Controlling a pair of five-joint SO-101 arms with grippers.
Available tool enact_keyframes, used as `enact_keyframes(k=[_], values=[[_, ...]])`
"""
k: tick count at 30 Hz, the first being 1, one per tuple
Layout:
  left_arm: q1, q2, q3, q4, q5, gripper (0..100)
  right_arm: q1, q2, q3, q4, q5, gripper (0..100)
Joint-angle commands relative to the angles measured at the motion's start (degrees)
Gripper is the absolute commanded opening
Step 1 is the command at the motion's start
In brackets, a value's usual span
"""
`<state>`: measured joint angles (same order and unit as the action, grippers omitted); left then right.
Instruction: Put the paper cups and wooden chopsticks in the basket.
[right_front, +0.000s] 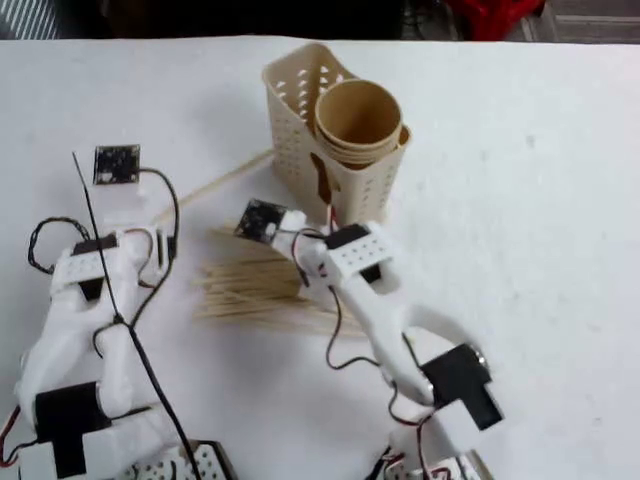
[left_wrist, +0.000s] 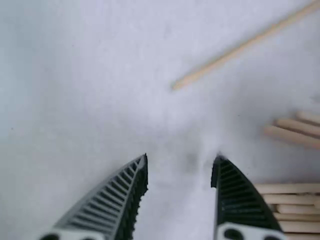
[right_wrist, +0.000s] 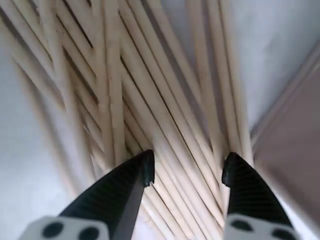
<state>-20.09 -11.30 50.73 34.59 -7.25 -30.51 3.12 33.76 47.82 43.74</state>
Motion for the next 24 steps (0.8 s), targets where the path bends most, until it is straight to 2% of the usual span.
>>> enact_keyframes(k=[1,8,12,18,21,24], values=[[0.48,-0.13,-2.55,-0.09,0.26,21,-0.57,0.48,-2.11,-1.27,-0.44,23.0],[0.57,-0.04,-2.55,-0.09,0.18,21,-0.04,-1.10,-2.46,1.19,-0.53,23.0],[0.57,-0.04,-2.55,-0.09,0.18,21,-0.66,-7.96,-0.79,4.53,-0.53,23.2],[0.57,-0.04,-2.55,-0.09,0.18,21,-4.18,-16.31,8.26,0.13,-0.62,23.1],[0.57,-0.04,-2.55,-0.09,0.18,21,-7.52,-16.31,10.81,-2.07,-0.53,23.0],[0.57,-0.04,-2.55,-0.09,0.18,21,-7.43,-13.41,10.11,-2.68,-0.53,23.0]])
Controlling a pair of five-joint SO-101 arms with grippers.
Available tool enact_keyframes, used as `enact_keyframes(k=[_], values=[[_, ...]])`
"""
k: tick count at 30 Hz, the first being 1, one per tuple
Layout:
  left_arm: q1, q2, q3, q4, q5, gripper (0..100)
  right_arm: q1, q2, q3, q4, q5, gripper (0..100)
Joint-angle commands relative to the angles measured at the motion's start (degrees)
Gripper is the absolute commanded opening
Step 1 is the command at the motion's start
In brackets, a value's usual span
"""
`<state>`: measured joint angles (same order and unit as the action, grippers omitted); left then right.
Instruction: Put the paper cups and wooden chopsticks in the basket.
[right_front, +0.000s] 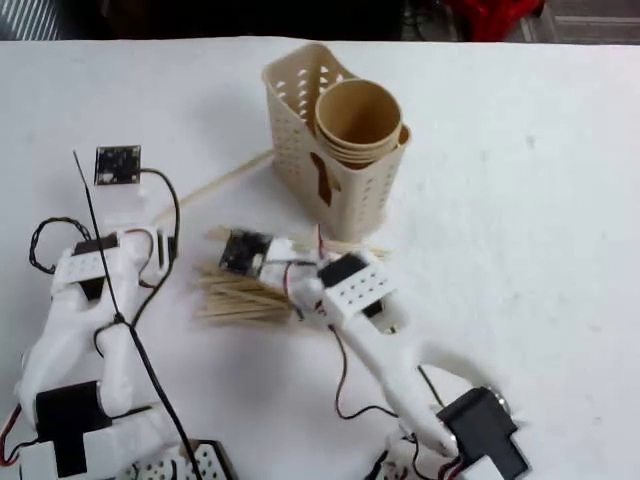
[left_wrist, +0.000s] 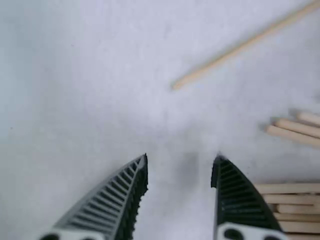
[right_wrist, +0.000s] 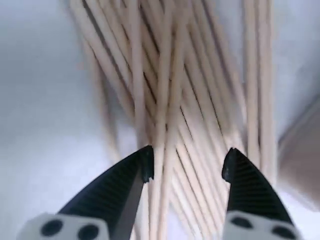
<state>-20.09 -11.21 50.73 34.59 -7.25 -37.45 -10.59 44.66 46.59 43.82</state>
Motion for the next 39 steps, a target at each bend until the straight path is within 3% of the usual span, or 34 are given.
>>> enact_keyframes(k=[1,9,19,27,37,39], values=[[0.57,-0.13,-2.55,-0.09,0.18,21,0.04,1.63,-1.23,-2.07,-0.62,23.0],[0.57,-0.13,-2.46,-0.09,0.18,21,4.62,9.10,-5.89,-4.26,-0.70,16.4],[0.57,-0.13,-2.46,-0.09,0.18,21,5.05,6.02,-5.89,-3.91,-2.37,14.3],[0.57,-0.13,-2.46,-0.09,0.18,21,7.52,0.31,-5.80,-2.42,-3.43,1.8],[0.57,-0.13,-2.46,-0.09,0.18,21,6.46,-6.20,-5.80,-0.57,-6.51,2.1],[0.57,-0.13,-2.46,-0.09,0.18,21,5.14,-5.14,-5.80,0.22,-6.51,6.0]])
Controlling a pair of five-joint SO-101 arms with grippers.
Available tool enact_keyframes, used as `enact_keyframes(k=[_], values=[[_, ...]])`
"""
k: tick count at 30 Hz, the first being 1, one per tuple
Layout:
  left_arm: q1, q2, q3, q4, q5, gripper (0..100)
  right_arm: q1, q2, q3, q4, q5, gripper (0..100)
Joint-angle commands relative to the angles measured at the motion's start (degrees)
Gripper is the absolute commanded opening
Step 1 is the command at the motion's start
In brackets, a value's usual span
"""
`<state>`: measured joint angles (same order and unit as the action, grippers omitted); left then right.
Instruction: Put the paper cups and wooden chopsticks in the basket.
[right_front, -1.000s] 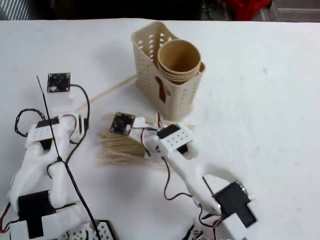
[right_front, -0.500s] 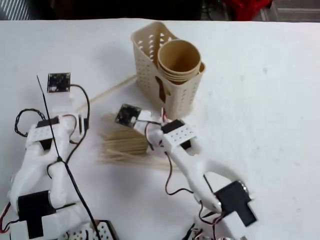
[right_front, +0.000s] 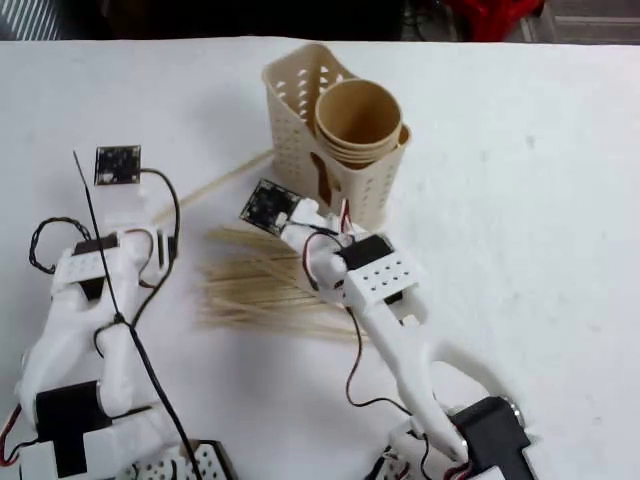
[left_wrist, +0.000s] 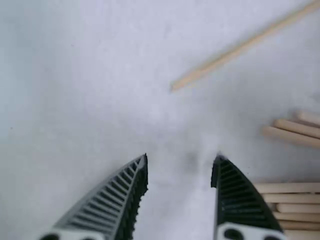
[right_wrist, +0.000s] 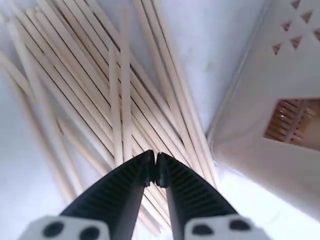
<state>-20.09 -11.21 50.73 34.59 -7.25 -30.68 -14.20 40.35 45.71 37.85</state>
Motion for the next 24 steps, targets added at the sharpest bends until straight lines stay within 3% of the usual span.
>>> enact_keyframes(k=[1,5,16,22,24], values=[[0.57,-0.13,-2.46,-0.09,0.18,21,-2.33,-0.66,-1.49,1.36,-0.53,9.3],[0.57,-0.13,-2.46,-0.09,0.18,21,-4.35,4.26,-1.76,0.92,-0.62,19.7],[1.80,-0.13,-2.20,-0.09,0.18,21,-1.89,12.26,-1.85,-5.05,-0.53,19.7],[1.71,-0.13,-2.20,-0.09,0.18,21,-1.71,12.44,-1.85,-5.05,-0.53,2.4],[1.71,-0.13,-2.20,-0.09,0.18,21,-1.71,12.44,-1.85,-5.05,-0.53,2.2]])
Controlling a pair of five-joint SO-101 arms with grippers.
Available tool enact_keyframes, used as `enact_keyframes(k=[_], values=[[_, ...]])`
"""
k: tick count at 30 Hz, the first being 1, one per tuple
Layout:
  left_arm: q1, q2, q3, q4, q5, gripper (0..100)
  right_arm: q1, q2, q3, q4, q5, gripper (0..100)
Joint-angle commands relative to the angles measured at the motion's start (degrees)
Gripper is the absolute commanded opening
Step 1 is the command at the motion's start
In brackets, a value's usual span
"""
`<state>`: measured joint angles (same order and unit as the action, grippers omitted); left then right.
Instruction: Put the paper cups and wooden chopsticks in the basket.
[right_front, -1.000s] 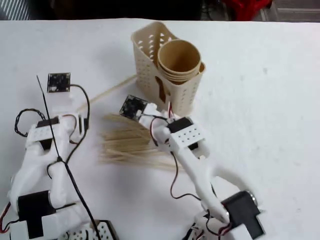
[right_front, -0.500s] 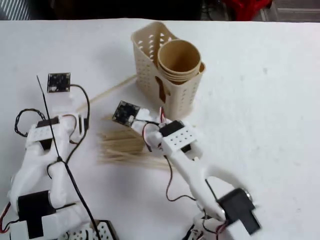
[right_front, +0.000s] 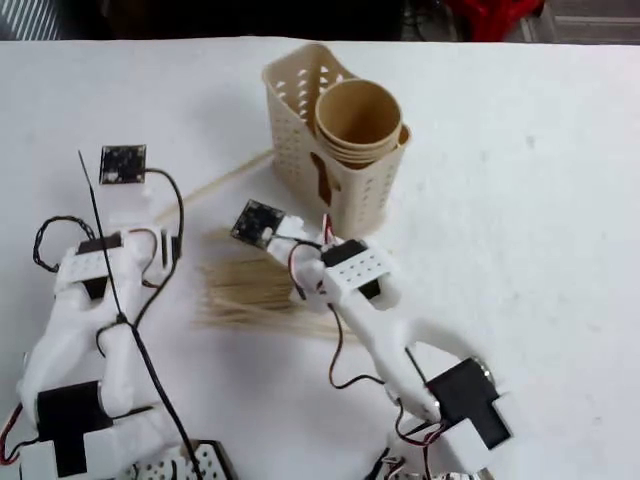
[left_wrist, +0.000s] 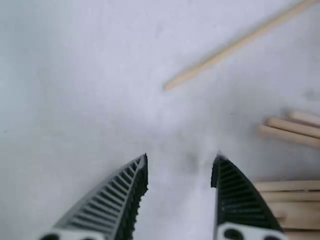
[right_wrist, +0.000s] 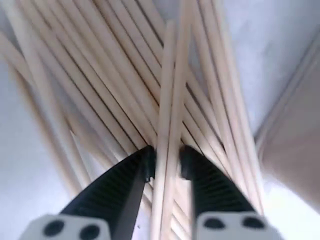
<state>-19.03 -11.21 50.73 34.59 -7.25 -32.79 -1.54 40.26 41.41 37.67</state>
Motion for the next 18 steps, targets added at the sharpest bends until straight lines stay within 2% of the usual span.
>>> enact_keyframes(k=[1,9,18], values=[[0.66,-0.13,-2.20,-0.09,0.18,21,0.40,-0.40,-1.76,-0.75,-0.44,2.8],[0.66,-0.13,-2.20,-0.09,0.18,21,3.30,-2.33,-1.85,-0.66,-0.53,1.6],[0.66,-0.13,-2.20,-0.18,0.09,21,3.03,-17.45,0.97,2.95,-0.88,1.6]])
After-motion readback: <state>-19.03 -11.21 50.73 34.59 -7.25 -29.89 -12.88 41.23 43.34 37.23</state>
